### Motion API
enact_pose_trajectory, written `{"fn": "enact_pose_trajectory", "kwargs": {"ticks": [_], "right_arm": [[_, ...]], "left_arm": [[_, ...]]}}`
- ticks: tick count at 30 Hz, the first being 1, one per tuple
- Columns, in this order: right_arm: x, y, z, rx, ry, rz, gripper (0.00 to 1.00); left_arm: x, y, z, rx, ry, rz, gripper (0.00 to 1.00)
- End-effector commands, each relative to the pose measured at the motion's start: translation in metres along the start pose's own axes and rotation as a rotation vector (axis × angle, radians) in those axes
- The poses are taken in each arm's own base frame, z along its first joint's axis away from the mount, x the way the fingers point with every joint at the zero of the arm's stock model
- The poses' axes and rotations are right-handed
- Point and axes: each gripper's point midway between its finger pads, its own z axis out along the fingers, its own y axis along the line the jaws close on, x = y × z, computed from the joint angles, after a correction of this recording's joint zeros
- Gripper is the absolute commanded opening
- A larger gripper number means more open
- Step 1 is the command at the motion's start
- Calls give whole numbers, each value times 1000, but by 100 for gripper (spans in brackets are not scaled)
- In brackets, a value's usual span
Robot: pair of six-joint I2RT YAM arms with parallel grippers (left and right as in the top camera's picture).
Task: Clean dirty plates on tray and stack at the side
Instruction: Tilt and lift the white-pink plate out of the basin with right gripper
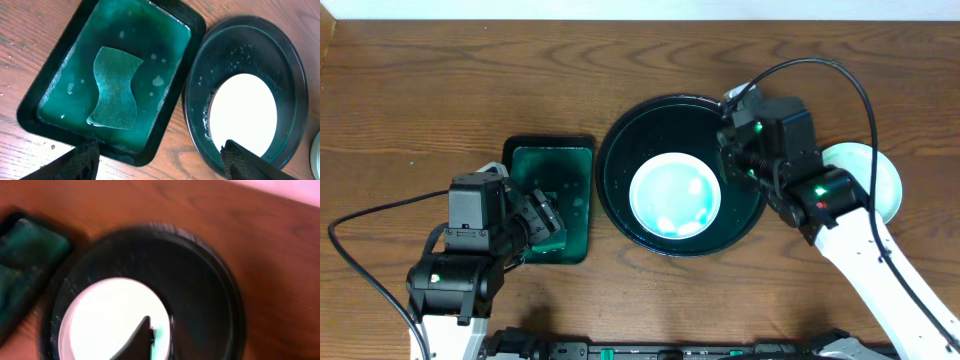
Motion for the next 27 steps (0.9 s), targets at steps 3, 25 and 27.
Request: {"fn": "enact_pose_trajectory", "kwargs": {"ticks": [3,25,27], "right_arm": [[78,-19,63,-69,288,106,40],[149,-3,137,-569,444,466,1],[135,-6,132,-565,398,446,1]], "left_arm": [[-8,-4,-7,11,-26,1,79],[-8,-4,-7,11,-26,1,79],[-8,-4,-7,11,-26,2,79]]}}
